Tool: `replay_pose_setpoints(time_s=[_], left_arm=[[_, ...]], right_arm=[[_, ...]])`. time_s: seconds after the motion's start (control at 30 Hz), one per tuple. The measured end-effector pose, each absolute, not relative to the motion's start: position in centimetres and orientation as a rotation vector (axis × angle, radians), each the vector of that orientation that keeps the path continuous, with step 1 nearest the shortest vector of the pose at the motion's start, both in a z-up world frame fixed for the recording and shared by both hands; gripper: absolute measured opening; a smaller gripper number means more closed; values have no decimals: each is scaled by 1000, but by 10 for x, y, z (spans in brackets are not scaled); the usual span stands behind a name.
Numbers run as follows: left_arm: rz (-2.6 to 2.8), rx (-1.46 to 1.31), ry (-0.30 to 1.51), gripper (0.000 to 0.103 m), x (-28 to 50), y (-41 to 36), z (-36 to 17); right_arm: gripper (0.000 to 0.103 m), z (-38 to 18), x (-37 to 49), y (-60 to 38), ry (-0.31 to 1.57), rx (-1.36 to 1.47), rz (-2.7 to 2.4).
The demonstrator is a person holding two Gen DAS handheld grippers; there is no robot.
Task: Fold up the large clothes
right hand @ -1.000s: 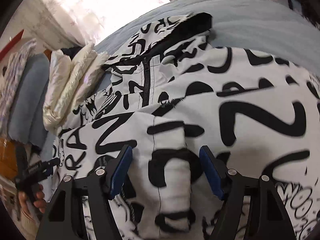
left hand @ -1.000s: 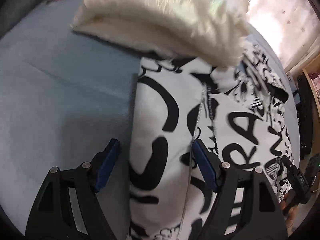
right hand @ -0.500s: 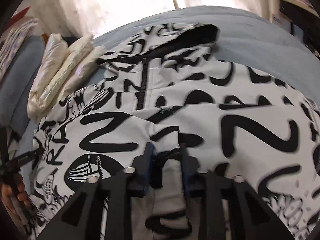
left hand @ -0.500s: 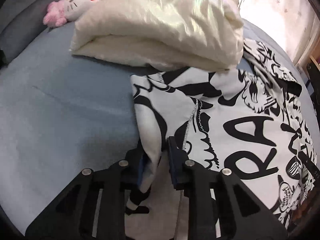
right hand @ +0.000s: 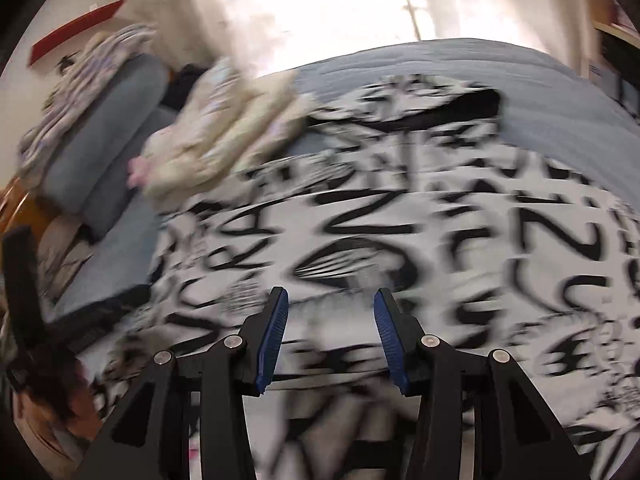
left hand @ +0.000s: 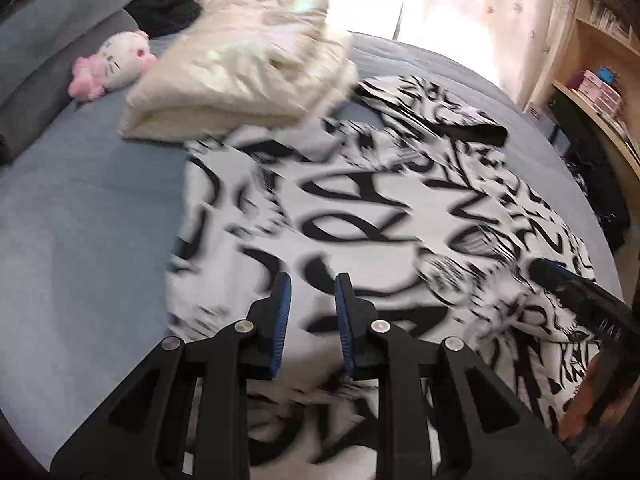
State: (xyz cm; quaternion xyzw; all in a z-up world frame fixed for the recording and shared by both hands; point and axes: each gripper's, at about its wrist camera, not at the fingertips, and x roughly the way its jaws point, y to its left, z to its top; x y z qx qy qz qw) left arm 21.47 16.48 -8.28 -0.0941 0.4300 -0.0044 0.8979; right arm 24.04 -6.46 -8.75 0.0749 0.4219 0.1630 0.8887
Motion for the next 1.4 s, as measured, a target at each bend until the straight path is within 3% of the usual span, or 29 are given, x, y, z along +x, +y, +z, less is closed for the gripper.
replay_pose_setpoints(time_s=[0.2,0.27,0.33,0.43,0.5,0.9,0.97,1.2,1.4], left_arm=[[39,-219,994,19,221,143,-134],[62,-238,998,14,220,154,-140],[120,-248,981,13,216,169,-137],[189,-265,954,11,211,198,-134],[168,-317,961,2,210,212,-137],[164,-266,965,4,214,209,-135],[154,-269,971,9,213,208,-131],[96,-261,941,43,185,192,-102],[98,-240,891,48,141,184,-66]], right_arm=[[45,-135,249,-15,1008,41,364],[31,-138,251,-31,1000,59,364],[24,-134,252,-54,987,89,350],[24,-127,247,-103,929,42,110],[24,-130,246,-134,938,157,134],[31,-133,235,-143,931,185,75],[31,-126,230,-148,927,205,72],[31,-96,193,-150,891,270,95],[31,-64,140,-150,841,312,114]])
